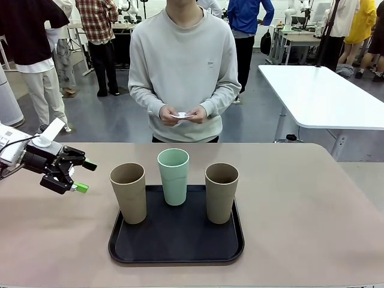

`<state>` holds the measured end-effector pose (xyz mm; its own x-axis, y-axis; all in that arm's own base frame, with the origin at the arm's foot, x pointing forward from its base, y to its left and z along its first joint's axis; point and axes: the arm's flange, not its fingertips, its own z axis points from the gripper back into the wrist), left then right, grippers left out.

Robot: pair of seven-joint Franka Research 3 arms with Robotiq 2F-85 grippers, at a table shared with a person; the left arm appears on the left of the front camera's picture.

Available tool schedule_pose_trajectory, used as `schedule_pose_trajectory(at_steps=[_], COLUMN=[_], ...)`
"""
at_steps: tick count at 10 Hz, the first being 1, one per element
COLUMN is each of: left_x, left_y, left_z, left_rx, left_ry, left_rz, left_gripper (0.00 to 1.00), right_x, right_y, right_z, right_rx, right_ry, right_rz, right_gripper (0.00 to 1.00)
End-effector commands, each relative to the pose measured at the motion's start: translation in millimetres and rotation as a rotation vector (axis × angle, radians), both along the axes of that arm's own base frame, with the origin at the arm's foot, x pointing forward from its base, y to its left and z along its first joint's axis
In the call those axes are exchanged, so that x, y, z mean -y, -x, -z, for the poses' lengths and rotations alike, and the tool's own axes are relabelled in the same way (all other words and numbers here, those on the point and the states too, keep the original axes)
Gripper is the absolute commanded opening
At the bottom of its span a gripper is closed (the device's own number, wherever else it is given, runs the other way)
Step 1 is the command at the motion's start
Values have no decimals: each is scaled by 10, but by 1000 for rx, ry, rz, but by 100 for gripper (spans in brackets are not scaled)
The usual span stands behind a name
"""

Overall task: Place coasters on the table and set cups on them.
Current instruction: Pick up one Reusable plastic cup and place it on a coaster set by the human.

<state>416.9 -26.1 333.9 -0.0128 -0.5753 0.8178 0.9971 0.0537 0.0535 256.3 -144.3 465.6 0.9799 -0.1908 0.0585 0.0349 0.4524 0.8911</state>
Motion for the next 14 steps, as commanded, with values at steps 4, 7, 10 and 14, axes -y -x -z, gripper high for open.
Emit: schedule_pose_trajectory(at_steps=[4,7,10,14], left_x=[-1,44,73,233], left_y=[-26,51,144,162], left_z=[23,163,300,543], left_rx=[-4,-3,-34,43], left_ry=[3,119,214,365], left_rz=[0,54,118,119], left_gripper=[100,100,100,100], right_x=[-3,-3,-3,-3], right_y=[-14,-14,-14,-14], right_z=[4,4,4,4], right_rx=[6,6,6,6], right_ry=[-12,-12,-12,-12], right_rz=[-5,-5,-5,-5], right_gripper=[100,100,100,100])
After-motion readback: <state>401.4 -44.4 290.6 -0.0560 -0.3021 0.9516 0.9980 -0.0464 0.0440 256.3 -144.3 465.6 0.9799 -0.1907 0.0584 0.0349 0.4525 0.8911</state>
